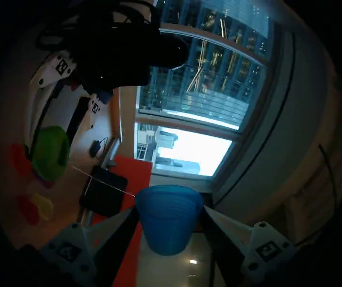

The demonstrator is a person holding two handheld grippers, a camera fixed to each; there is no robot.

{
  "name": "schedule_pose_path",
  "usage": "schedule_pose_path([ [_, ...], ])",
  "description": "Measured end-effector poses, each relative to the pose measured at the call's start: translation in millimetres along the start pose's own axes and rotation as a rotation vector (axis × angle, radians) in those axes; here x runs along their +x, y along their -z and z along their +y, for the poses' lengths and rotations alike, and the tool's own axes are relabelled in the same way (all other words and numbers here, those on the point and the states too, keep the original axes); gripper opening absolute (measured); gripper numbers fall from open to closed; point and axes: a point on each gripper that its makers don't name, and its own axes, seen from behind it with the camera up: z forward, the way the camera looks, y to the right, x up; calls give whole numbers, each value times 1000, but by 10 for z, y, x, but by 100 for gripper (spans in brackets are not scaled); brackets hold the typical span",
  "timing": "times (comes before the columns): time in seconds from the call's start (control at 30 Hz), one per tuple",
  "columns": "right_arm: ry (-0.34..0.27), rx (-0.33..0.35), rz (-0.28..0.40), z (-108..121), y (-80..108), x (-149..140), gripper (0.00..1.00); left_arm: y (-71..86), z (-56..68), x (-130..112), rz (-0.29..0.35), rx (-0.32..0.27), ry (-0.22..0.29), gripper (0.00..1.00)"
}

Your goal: Pour water

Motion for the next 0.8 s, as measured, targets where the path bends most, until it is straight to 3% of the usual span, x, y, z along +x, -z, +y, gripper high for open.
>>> schedule_pose_path([
  [0.2,9,-7,8,8,21,55,90,0,-12,2,1,3,1,88],
  [0.37,-42,-12,9,23,47,51,90,1,-13,13,3,5,0,88],
  [0.53,-157,-14,-2,28,84,-14,90,9,-3,21,5,5,-2,88],
  [0.8,-403,4,-24,-43,132,-140,89,21,-14,47,9,8,-5,88],
])
